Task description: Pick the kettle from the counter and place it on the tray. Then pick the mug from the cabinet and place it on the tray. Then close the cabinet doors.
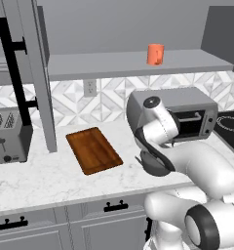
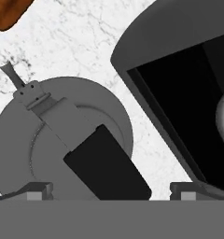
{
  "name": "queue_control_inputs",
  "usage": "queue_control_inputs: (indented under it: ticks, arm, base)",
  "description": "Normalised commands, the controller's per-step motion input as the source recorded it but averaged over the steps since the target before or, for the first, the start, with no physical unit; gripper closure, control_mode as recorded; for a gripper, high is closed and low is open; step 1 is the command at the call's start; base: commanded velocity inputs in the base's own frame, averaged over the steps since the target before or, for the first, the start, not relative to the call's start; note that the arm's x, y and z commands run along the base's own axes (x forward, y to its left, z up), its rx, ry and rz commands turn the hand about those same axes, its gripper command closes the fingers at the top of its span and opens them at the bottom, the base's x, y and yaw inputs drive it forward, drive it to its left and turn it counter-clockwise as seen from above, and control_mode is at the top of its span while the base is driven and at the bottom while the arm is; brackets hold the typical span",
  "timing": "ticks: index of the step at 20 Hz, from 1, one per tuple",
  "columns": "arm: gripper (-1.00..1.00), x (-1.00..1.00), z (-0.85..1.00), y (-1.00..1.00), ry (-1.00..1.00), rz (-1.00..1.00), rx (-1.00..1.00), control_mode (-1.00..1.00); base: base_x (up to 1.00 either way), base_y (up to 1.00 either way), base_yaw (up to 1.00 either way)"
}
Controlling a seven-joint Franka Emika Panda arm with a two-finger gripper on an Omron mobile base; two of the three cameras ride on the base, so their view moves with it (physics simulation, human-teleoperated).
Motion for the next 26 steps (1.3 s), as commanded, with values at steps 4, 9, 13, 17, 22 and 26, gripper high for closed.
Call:
queue_control_inputs:
  ticks: [4, 9, 13, 17, 22, 26]
  arm:
    - [-1.0, 0.11, -0.2, 0.0, 0.04, 0.05, 0.0, -1.0]
    - [-1.0, 0.11, -0.17, -0.01, 0.05, 0.08, 0.0, -1.0]
    - [-1.0, 0.02, -0.19, 0.0, 0.09, 0.07, -0.01, -1.0]
    - [1.0, -0.01, -0.15, 0.0, 0.13, 0.04, 0.0, -1.0]
    - [1.0, -0.12, -0.05, 0.04, 0.04, 0.01, 0.0, -1.0]
    - [1.0, -0.51, 0.16, 0.03, 0.04, 0.03, 0.03, -1.0]
  base:
    - [0.0, 0.0, 0.0]
    - [0.0, 0.0, 0.0]
    - [0.0, 0.0, 0.0]
    - [0.0, 0.0, 0.0]
    - [0.0, 0.0, 0.0]
    - [0.0, 0.0, 0.0]
